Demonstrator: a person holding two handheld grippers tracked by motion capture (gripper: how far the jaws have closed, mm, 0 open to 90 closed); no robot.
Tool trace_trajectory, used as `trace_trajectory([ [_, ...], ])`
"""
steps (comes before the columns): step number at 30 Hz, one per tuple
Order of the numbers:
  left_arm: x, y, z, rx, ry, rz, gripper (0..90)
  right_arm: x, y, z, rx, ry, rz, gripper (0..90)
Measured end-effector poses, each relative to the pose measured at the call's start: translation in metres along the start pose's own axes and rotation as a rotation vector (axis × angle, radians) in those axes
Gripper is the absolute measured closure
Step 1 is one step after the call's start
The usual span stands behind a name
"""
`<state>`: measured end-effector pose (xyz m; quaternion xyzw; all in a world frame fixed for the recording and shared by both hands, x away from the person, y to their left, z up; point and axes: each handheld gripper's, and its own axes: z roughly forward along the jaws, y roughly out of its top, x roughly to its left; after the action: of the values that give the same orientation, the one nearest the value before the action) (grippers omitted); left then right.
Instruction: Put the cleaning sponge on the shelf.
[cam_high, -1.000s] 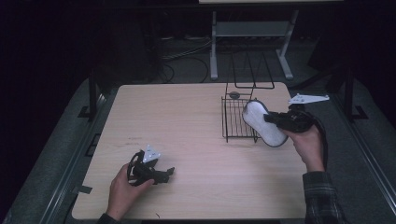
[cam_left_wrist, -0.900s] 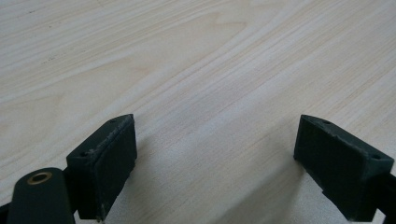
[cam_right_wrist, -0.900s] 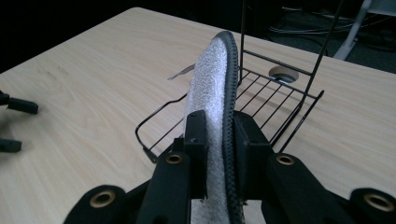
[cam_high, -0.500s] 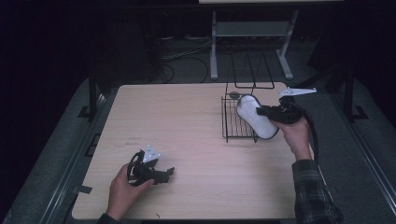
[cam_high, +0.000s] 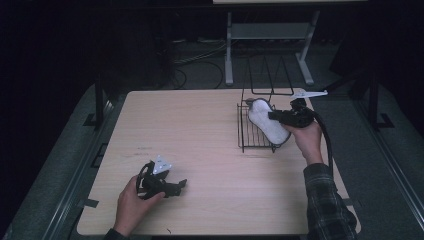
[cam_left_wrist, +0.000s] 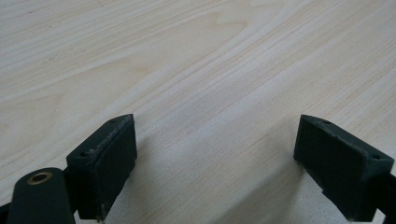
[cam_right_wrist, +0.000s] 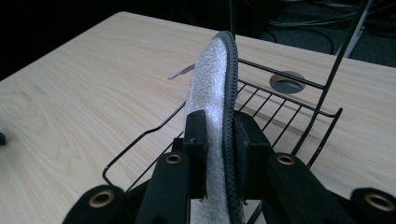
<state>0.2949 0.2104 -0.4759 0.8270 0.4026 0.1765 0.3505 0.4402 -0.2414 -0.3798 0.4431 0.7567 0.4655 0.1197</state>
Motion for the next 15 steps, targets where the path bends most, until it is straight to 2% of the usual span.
trace_trajectory([
  [6, 0.000, 0.000, 0.000, 0.000, 0.001, 0.000, 12.3, -0.003, 0.002, 0.010, 0.006, -0.007, -0.002, 76.8],
  [11, 0.000, 0.000, 0.000, 0.000, 0.001, 0.000, 12.3, -0.006, -0.002, 0.020, 0.028, -0.001, 0.023, 76.8],
  [15, 0.000, 0.000, 0.000, 0.000, 0.001, 0.000, 12.3, -0.007, -0.003, 0.026, 0.021, 0.002, 0.020, 76.4],
])
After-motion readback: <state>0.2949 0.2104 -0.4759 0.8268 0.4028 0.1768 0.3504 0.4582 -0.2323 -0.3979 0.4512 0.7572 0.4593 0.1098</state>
